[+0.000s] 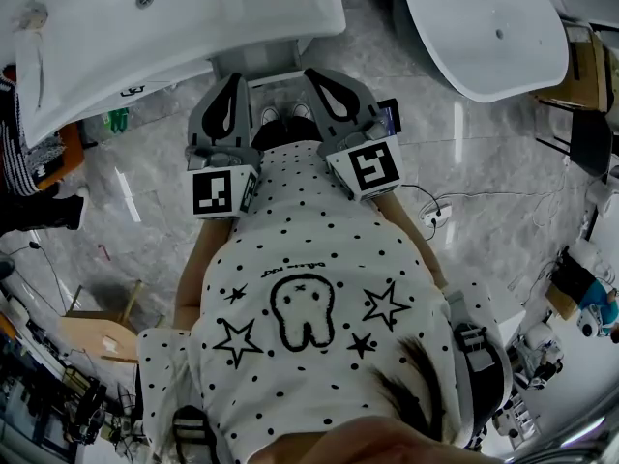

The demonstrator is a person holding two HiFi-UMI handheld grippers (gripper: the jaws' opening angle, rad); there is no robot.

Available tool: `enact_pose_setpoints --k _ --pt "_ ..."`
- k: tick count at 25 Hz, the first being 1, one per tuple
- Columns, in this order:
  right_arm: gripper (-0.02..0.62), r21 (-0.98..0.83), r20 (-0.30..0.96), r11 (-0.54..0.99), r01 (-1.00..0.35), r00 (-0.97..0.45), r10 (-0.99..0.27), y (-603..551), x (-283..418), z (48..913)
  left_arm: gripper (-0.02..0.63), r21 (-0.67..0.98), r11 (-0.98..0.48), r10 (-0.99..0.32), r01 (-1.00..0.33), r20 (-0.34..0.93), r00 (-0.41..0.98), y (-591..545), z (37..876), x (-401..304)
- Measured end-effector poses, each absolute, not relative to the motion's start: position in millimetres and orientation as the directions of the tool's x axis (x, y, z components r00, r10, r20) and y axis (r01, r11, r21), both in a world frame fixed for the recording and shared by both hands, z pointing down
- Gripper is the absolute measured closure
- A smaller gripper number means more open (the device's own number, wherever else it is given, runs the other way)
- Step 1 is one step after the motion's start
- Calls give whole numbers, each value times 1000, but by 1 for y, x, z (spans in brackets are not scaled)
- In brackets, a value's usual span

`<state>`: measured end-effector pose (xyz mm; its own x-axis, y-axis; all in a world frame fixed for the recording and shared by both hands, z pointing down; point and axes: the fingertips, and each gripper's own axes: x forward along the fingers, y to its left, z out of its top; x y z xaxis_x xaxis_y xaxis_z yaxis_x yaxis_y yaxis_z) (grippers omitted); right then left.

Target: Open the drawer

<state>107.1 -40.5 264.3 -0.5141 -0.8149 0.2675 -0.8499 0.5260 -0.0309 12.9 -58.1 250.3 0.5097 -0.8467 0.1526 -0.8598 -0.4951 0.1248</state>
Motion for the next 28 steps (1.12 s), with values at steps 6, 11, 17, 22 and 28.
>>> enact_pose_setpoints --k 6,11,17,22,28 --pt "581 -41 274 526 -850 -516 -812 -46 107 269 603 134 -483 -851 -865 161 500 -63 255 10" --pt "581 -43 279 528 -848 -518 -809 -57 107 270 603 136 -482 -850 -865 165 500 -75 255 11" --pt "581 -39 286 536 -843 -523 -803 -74 105 270 603 147 -477 -851 -867 168 497 -93 256 9" --pt "581 -30 292 535 -844 -519 -803 -85 107 266 603 161 -487 -843 -858 170 510 -106 254 14" --pt "581 -24 298 521 -853 -503 -811 -94 112 267 603 159 -512 -825 -844 185 535 -117 257 22"
